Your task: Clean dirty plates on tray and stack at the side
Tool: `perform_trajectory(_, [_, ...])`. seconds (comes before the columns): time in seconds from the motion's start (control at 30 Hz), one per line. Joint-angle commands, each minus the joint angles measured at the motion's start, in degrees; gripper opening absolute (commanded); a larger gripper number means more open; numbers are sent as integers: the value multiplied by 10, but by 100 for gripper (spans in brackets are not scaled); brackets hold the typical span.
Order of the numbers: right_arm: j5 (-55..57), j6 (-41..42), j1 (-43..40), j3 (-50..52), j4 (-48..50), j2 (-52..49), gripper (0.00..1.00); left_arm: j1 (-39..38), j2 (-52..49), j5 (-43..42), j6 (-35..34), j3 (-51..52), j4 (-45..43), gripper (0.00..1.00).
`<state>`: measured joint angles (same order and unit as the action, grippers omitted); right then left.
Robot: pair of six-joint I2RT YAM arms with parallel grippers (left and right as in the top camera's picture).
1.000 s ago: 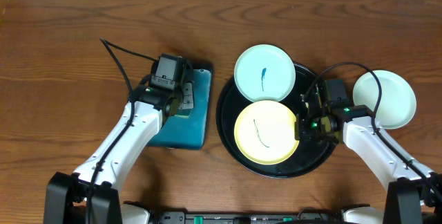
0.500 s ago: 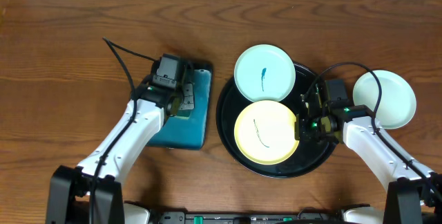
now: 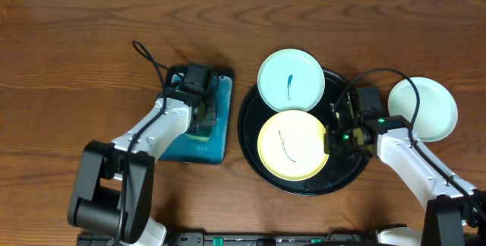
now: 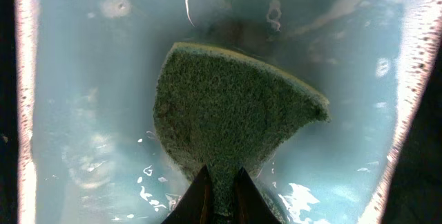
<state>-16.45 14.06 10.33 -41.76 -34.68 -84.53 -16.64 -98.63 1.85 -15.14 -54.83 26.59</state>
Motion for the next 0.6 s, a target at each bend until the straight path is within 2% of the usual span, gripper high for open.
perform_trajectory(0.0, [0,7,7,3,2,-3,1,2,-47,2,3,2,0,8])
perform_trajectory(0.23, [0,7,7,3,2,-3,1,2,-95,2,3,2,-2,8])
perform_trajectory(0.57, [0,7,7,3,1,-3,1,2,-91,2,3,2,1,8])
